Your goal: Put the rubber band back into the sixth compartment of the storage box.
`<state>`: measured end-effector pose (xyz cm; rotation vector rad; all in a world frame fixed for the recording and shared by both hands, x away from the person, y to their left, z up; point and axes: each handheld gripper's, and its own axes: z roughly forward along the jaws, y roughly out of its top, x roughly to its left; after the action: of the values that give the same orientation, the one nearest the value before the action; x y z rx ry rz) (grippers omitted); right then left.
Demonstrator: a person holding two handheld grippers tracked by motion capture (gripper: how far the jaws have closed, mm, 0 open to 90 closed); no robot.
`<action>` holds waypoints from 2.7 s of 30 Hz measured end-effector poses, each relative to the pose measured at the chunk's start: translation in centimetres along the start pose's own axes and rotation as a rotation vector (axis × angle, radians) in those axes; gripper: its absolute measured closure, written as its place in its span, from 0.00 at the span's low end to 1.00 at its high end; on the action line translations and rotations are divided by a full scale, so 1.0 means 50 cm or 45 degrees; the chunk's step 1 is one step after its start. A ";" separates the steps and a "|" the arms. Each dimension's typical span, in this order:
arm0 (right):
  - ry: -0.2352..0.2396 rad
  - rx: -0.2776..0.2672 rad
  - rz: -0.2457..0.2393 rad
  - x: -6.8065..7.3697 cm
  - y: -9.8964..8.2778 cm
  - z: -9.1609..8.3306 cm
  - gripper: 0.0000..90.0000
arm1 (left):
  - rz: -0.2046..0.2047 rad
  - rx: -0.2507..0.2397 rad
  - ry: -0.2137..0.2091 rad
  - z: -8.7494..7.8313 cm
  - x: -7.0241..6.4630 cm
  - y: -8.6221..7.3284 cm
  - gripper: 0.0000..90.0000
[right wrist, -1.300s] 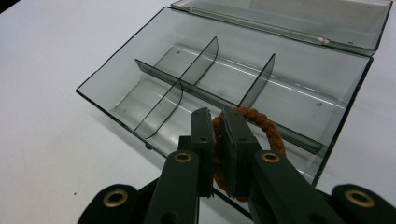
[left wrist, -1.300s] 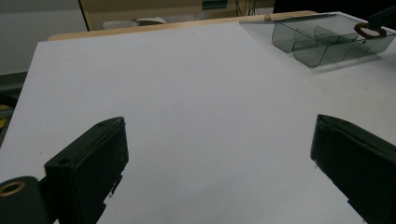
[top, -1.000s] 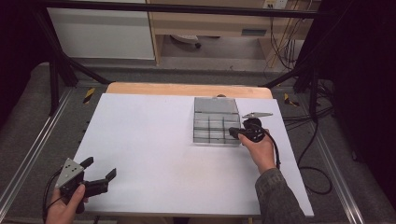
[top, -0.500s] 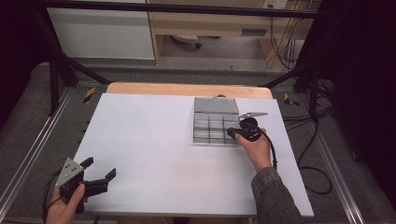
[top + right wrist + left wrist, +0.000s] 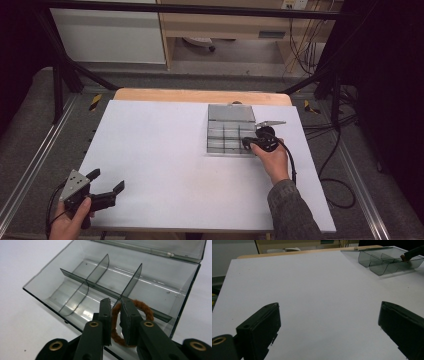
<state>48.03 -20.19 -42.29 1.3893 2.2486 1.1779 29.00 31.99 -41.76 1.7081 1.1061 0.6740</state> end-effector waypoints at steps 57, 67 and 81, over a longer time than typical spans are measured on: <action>-0.146 -0.449 0.028 0.041 0.042 -0.171 0.03 | 0.003 0.002 0.003 0.002 0.002 0.001 0.05; -0.144 -0.496 -0.008 0.038 0.020 -0.218 0.04 | 0.002 0.002 0.004 0.003 0.001 0.001 0.05; -0.160 -0.503 -0.078 0.038 -0.042 -0.271 0.07 | 0.004 0.003 0.004 0.002 0.000 0.001 0.05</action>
<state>37.93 -25.94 -34.73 1.1923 1.8330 1.3789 29.12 31.95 -41.78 1.7120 1.1068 0.6774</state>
